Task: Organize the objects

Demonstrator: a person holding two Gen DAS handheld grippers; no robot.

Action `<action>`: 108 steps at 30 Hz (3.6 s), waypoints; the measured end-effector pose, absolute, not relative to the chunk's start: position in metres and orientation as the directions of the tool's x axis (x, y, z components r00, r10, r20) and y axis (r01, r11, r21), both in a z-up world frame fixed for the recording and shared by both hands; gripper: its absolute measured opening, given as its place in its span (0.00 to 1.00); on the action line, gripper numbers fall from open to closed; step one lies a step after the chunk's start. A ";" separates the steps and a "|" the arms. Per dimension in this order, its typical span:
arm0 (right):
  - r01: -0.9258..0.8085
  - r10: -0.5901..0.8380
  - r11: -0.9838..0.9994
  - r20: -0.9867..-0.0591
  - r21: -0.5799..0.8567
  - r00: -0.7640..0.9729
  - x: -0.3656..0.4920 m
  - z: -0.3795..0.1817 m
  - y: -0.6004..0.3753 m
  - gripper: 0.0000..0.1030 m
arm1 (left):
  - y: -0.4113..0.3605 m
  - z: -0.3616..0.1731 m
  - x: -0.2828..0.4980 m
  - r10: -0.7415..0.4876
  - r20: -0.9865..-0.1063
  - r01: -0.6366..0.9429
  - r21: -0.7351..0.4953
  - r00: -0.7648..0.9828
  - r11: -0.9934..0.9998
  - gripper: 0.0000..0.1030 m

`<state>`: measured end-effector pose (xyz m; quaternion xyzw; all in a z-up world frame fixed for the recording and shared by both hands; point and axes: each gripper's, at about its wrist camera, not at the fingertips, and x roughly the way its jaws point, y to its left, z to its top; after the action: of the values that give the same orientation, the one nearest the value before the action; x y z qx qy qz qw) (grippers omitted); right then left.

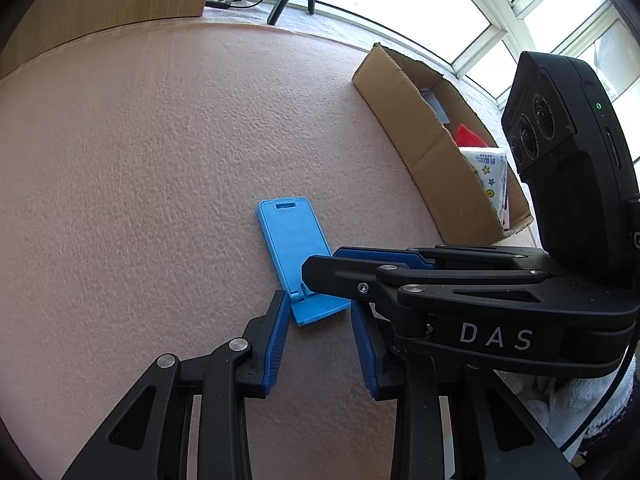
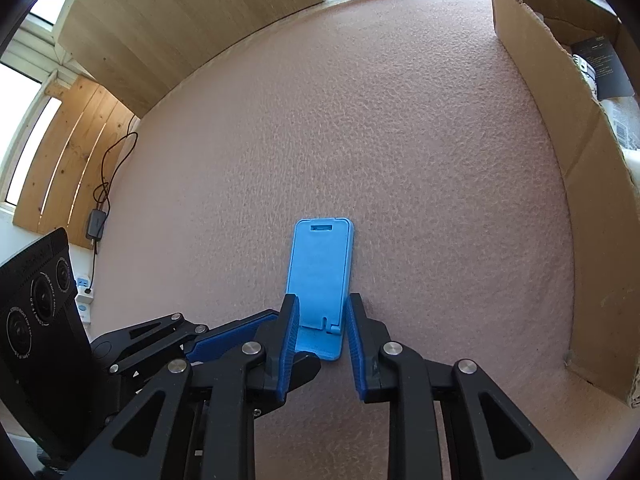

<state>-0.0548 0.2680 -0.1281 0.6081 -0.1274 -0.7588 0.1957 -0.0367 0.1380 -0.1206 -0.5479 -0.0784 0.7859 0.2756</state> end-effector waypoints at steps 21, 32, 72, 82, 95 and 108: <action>0.149 -0.471 -0.882 -0.828 0.447 -0.305 -0.054 -0.078 0.294 0.21 | 0.156 -0.068 -0.042 0.544 -0.768 -0.401 -0.406 -0.337 -0.821 0.32; 0.130 -0.466 -0.881 -0.790 0.454 -0.399 -0.060 -0.041 0.325 0.21 | 0.190 -0.029 -0.056 0.585 -0.727 -0.480 -0.394 -0.359 -0.784 0.32; -0.008 -0.334 -0.919 -0.788 0.395 -0.518 -0.098 -0.025 0.511 0.35 | 0.366 -0.026 -0.111 0.534 -0.769 -0.524 -0.311 -0.351 -0.793 0.62; 0.014 -0.307 -0.934 -0.782 0.357 -0.542 -0.070 -0.011 0.477 0.55 | 0.286 -0.013 -0.091 0.441 -0.785 -0.443 -0.239 -0.435 -0.864 0.81; 0.053 -0.277 -0.954 -0.806 0.294 -0.523 -0.042 -0.005 0.381 0.69 | 0.164 -0.006 -0.067 0.305 -0.804 -0.293 -0.171 -0.510 -0.941 0.90; 0.121 -0.258 -0.966 -0.822 0.229 -0.508 -0.014 -0.018 0.291 0.69 | 0.067 -0.018 -0.033 0.163 -0.819 -0.140 -0.101 -0.550 -0.985 0.90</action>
<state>-0.0142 0.2908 -0.0177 0.4837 -0.0709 -0.8655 0.1095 -0.0329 0.0668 -0.0175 -0.4666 -0.0120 0.8802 0.0861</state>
